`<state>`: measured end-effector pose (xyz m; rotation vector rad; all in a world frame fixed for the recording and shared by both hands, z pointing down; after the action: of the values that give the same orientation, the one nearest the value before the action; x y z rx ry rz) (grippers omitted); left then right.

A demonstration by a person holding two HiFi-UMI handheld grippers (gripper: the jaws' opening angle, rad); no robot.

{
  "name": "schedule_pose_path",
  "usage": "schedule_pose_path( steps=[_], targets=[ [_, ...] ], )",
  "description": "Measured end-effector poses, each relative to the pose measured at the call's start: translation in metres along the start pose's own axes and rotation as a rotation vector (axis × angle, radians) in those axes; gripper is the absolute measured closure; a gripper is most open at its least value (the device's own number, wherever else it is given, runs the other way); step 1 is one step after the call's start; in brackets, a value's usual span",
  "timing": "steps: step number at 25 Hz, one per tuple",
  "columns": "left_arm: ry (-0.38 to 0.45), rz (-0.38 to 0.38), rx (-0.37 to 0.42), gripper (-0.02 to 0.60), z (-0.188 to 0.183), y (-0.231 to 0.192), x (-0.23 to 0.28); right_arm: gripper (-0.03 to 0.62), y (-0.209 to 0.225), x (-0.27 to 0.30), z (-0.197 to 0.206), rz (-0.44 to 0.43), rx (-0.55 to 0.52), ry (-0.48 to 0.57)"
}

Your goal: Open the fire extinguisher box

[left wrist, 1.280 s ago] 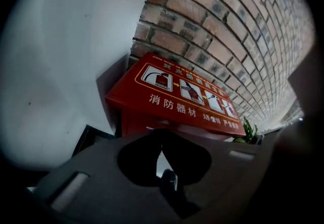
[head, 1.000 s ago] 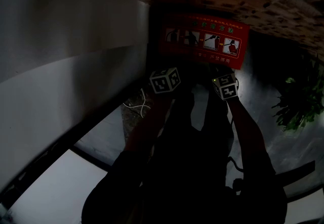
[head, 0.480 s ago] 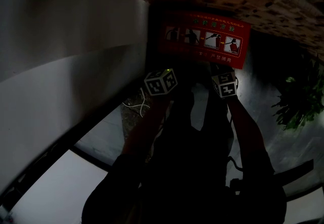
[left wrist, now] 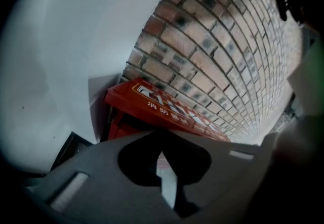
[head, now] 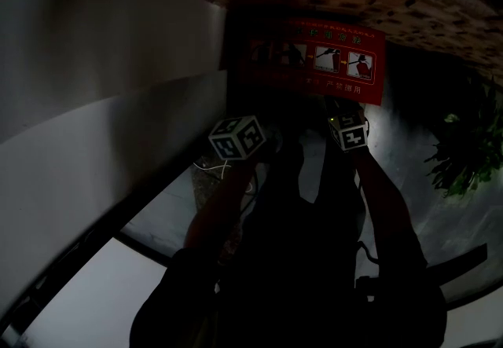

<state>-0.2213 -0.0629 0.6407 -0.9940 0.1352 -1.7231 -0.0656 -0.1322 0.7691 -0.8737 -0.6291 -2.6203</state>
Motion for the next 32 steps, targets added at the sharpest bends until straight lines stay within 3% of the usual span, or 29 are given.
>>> schedule_pose_path(
  steps=[7, 17, 23, 29, 32],
  targets=[
    [0.049, 0.055, 0.031, 0.578, -0.032, 0.017, -0.007, 0.595, -0.001, 0.002, -0.001, -0.009, 0.02, 0.005],
    [0.121, 0.158, 0.179, 0.578, -0.092, 0.05, 0.002, 0.595, 0.004, -0.001, 0.001, 0.012, 0.043, -0.012],
    [0.145, 0.171, 0.228, 0.578, -0.122, 0.059, 0.011, 0.595, 0.002, 0.001, -0.001, 0.021, 0.068, -0.01],
    [0.147, 0.172, 0.386, 0.578, -0.15, 0.07, 0.03, 0.595, 0.0, 0.001, -0.002, -0.006, 0.075, -0.002],
    [0.154, 0.165, 0.43, 0.578, -0.161, 0.074, 0.039, 0.595, 0.0, 0.002, -0.002, -0.017, 0.086, 0.003]
  ],
)
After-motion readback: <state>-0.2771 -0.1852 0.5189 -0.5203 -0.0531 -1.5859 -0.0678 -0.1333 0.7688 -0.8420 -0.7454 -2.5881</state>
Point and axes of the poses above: the fingertips, and each gripper's own axes: x forward along the fingers, y to its right, z out of its underside, the point moved 3 cm from there along -x, backward along the fingers, and after that the axes turned 9 degrees about y, right-handed, at the moved point
